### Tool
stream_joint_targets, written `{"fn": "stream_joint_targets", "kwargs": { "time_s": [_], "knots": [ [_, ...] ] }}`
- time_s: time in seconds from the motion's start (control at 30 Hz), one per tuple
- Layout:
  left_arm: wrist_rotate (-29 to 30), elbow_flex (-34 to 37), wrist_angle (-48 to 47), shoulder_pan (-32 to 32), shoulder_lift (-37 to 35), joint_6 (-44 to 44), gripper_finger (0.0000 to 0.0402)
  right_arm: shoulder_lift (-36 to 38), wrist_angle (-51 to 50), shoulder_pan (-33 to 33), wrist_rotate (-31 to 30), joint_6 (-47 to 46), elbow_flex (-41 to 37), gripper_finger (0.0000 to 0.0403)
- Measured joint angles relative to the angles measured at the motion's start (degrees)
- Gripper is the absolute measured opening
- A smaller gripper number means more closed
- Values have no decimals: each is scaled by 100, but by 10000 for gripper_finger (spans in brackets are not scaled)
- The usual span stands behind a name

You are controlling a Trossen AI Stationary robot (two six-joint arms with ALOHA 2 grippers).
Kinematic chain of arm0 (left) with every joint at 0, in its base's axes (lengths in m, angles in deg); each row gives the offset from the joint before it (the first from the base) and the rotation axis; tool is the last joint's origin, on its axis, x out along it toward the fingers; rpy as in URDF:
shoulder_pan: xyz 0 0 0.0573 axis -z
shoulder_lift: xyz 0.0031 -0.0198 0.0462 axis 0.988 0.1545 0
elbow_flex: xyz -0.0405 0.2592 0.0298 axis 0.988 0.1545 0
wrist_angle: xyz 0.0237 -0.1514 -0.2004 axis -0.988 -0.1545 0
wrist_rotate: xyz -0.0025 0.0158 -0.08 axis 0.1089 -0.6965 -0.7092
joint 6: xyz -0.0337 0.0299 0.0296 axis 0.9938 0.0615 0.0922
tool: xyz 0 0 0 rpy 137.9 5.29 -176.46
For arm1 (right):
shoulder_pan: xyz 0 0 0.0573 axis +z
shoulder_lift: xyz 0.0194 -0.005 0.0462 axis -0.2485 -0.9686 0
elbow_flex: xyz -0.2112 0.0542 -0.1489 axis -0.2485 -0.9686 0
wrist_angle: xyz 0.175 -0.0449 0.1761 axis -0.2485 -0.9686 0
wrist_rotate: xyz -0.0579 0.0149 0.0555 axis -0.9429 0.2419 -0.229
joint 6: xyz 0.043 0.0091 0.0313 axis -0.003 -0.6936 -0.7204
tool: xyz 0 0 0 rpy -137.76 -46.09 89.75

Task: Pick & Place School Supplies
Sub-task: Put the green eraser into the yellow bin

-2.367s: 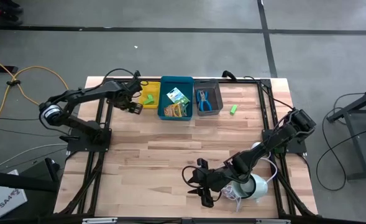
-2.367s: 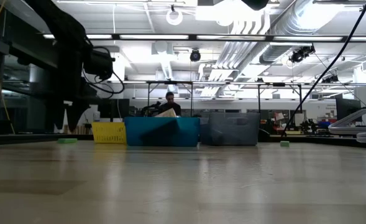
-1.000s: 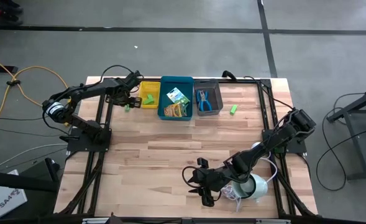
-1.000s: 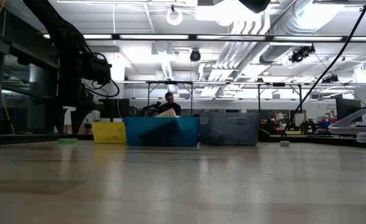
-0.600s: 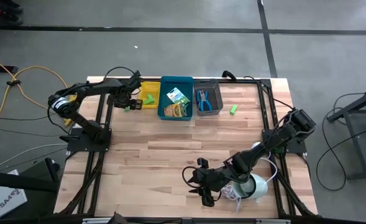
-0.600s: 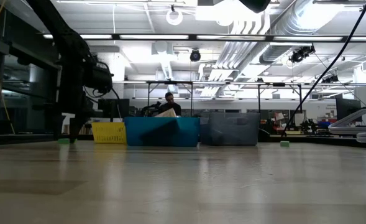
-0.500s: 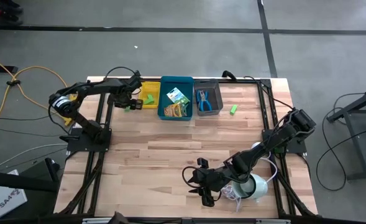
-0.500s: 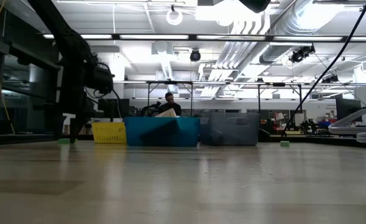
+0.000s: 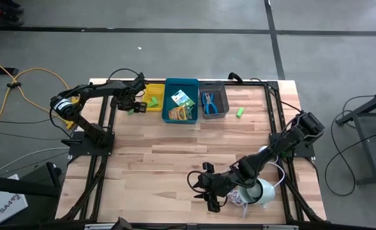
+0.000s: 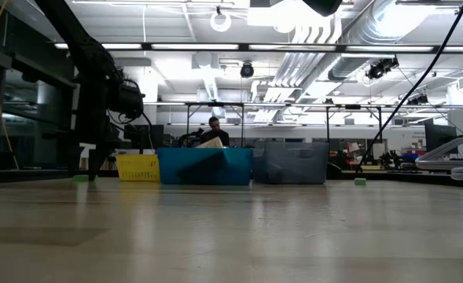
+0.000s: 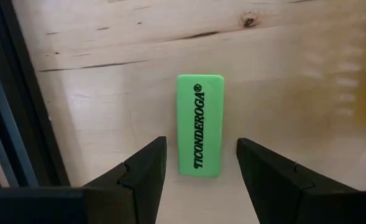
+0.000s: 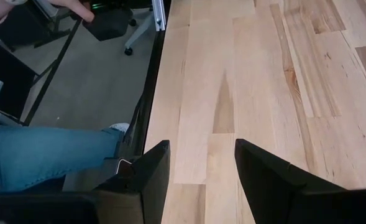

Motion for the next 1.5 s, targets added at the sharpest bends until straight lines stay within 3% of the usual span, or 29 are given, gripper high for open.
{"fn": "stream_joint_targets", "kwargs": {
  "time_s": [0.17,0.5,0.9,1.2,1.5],
  "knots": [
    [-6,2,6,0,2,-1,194,0,1,0,1,1,0,173],
    [-44,4,39,4,7,0,148,0,0,0,2,0,0,173],
    [-42,7,26,4,11,2,138,0,2,0,2,0,0,173],
    [-87,7,17,4,11,0,96,0,0,0,2,0,0,173],
    [-92,9,15,4,12,0,92,0,0,0,4,-48,0,173]
  ]
}}
